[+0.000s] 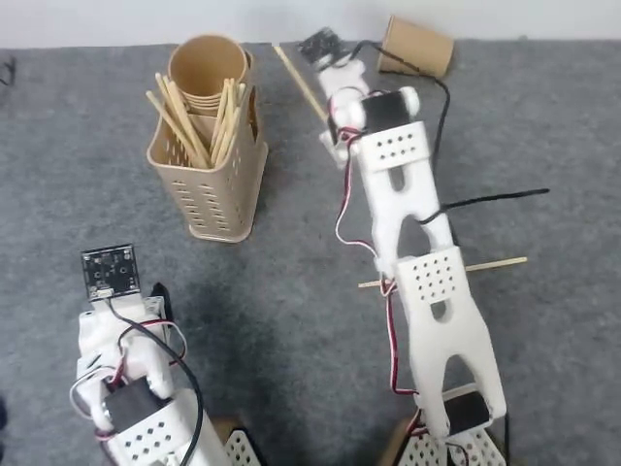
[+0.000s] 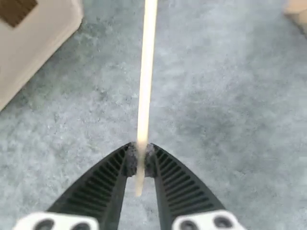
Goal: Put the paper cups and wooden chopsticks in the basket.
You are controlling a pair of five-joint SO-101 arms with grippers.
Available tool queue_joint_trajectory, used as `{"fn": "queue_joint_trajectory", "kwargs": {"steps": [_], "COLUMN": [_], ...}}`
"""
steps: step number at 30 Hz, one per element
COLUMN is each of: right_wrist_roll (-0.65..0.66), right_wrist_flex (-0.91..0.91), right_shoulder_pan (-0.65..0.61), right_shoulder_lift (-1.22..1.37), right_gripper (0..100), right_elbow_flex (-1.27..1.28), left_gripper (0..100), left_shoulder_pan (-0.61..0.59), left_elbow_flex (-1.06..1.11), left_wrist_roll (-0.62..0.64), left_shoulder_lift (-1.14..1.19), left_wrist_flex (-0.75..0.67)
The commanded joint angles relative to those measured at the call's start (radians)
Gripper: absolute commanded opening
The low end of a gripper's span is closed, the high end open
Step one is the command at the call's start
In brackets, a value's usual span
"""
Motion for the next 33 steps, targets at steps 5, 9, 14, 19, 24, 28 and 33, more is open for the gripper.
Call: {"fn": "queue_joint_trajectory", "kwargs": {"steps": [5,9,14,19,24,28,33], "right_wrist_roll": [-0.021,-0.015,-0.020,-0.021,-0.100,-0.313,-0.416], "right_wrist_flex": [0.025,0.024,-0.021,-0.061,-0.185,-0.314,-0.348], "right_shoulder_pan": [-0.002,-0.068,-0.143,-0.236,-0.326,-0.337,-0.372], "right_shoulder_lift": [-0.102,-0.189,-0.375,-0.522,-0.585,-0.584,-0.516], "right_gripper": [0.6,0.6,0.6,0.6,0.6,0.6,0.6], "right_elbow_flex": [-0.074,-0.074,-0.072,-0.072,-0.072,-0.071,-0.074], "left_gripper": [21,21,21,21,21,21,21], "left_shoulder_pan": [0.005,0.005,0.005,0.005,0.006,0.006,0.005], "left_elbow_flex": [-0.004,-0.004,-0.004,-0.004,-0.002,-0.002,-0.002], "left_wrist_roll": [-0.012,-0.012,-0.012,-0.012,-0.012,-0.012,-0.012], "left_shoulder_lift": [0.005,0.005,0.005,0.005,0.005,0.005,0.005], "left_wrist_flex": [-0.020,-0.020,-0.020,-0.020,-0.020,-0.020,-0.020]}}
